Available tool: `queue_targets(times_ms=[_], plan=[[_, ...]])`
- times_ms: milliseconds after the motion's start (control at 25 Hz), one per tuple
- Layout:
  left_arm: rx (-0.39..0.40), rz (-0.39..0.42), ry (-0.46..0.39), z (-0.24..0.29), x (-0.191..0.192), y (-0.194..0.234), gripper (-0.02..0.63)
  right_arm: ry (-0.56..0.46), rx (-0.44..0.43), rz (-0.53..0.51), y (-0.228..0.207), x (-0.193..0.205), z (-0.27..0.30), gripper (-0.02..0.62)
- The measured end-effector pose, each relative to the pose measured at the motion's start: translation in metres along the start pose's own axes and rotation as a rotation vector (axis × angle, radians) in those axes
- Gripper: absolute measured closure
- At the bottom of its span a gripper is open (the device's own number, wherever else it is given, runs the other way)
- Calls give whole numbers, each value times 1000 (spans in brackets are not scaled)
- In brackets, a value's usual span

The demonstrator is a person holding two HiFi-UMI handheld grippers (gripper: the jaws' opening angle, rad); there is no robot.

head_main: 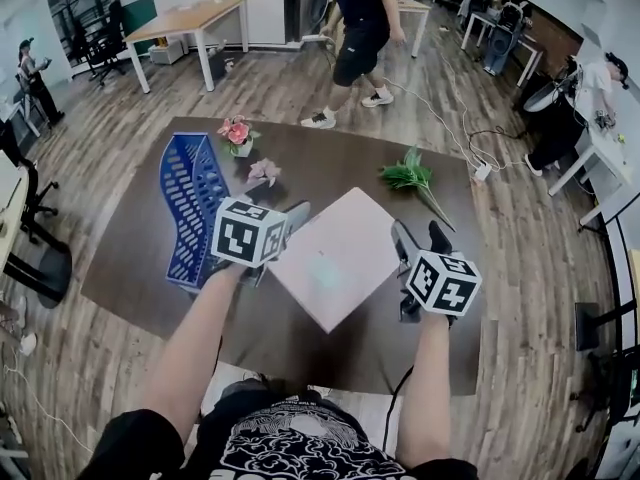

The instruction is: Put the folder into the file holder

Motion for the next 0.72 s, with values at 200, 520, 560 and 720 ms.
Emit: queue_targets(times_ms=[200, 520, 560, 720], plan=[[-10, 14, 36, -2, 6, 5, 242, 20, -23, 21, 2, 9, 2, 270], [80, 59, 154, 33, 18, 5, 242, 58, -5, 130, -6, 39, 6, 270], [97, 62, 173, 41, 20, 5, 242, 66, 4, 144, -7, 44, 7, 270], [171, 72, 246, 71, 34, 6, 242, 103, 50, 198, -11, 67, 11, 269]])
Point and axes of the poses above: the fingertips, and each gripper's own axes: z forward along the fingers, y to its left, x out of its underside, the point moved 8 cm from there along -z, backward along the fingers, and after that the axes turned 6 degrees about -z, right-handed, at the moved point
